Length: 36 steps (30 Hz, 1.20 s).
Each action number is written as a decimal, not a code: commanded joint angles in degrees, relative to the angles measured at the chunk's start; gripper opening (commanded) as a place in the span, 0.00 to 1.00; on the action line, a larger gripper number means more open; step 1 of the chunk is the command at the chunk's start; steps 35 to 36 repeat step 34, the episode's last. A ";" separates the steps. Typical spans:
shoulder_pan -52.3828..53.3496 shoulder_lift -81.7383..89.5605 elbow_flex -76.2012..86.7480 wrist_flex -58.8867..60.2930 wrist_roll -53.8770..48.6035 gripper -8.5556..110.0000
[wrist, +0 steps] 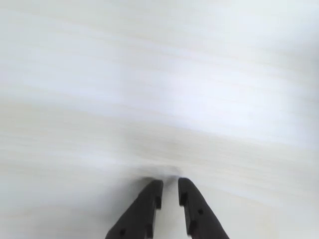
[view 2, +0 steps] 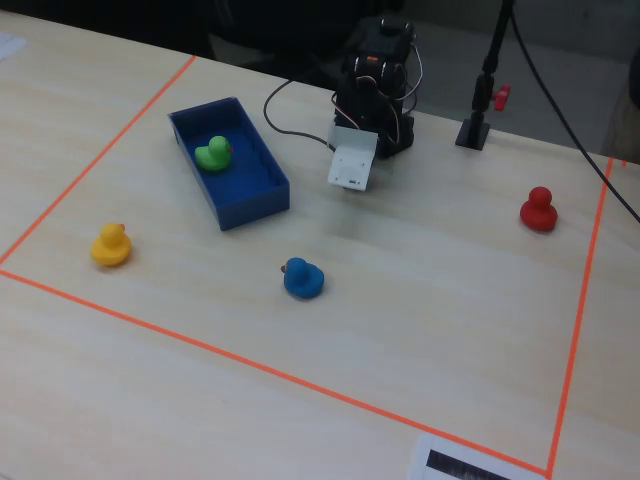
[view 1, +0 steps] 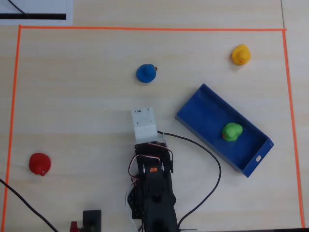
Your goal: Grasp green duck and put it into box.
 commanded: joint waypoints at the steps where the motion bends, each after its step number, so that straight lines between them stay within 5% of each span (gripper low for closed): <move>1: -0.53 0.88 -0.09 2.29 0.79 0.07; 36: -0.62 0.88 0.09 2.29 1.05 0.11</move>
